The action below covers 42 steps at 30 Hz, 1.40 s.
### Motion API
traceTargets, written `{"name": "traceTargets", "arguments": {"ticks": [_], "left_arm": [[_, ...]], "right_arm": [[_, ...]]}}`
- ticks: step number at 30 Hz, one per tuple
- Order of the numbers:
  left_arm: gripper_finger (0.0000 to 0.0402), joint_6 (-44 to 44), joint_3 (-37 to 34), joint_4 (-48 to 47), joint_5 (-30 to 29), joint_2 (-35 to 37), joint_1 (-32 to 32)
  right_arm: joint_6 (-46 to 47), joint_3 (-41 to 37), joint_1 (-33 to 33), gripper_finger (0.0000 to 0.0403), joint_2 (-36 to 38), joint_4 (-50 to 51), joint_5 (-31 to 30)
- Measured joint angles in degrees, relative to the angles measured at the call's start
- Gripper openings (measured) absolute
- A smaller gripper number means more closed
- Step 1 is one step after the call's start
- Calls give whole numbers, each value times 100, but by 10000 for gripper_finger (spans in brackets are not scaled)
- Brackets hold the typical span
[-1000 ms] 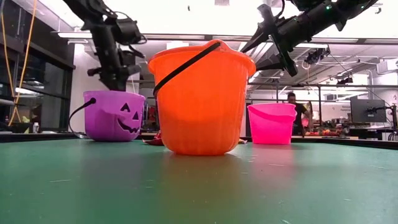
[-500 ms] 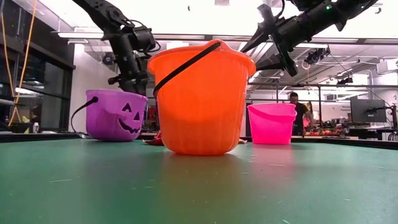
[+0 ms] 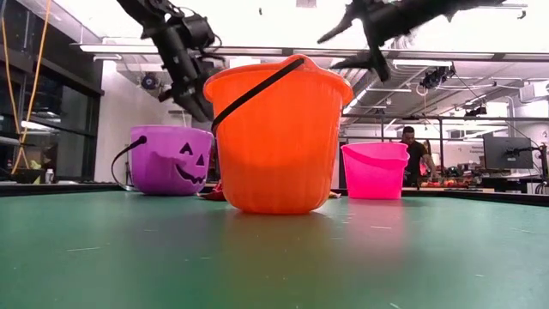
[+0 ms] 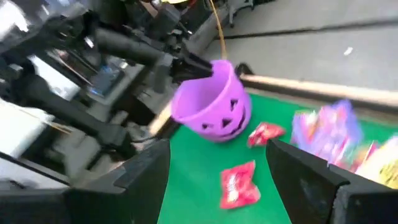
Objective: Sort candy by brand, put in halloween buckets
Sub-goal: Put the yellow candy into the light violet bucket
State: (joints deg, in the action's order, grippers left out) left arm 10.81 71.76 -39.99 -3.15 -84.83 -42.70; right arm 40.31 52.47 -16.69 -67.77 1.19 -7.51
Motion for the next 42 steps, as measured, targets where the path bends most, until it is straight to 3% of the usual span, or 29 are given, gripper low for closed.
{"name": "traceTargets", "arguments": {"ticks": [4,13,20,27,38,42], "left_arm": [[131,4,14,37,0,486,-2],[131,3,14,91,-1,1592,2],[131,148,14,89,-2,2018,2],[131,264,14,87,-3,2067,2],[131,260,14,87,-3,2067,2],[131,258,14,85,-3,2067,2]], "right_arm": [[-937,1429,-350,259,-946,1684,18],[-2790,4910,-1299,259,-3873,5610,516],[-3883,6900,-1423,259,-5729,7125,406],[-4443,7760,-1431,259,-6841,8102,-11],[-5169,7801,-1408,259,-7465,8527,-172],[-5351,7801,-1376,259,-7601,8475,-548]]}}
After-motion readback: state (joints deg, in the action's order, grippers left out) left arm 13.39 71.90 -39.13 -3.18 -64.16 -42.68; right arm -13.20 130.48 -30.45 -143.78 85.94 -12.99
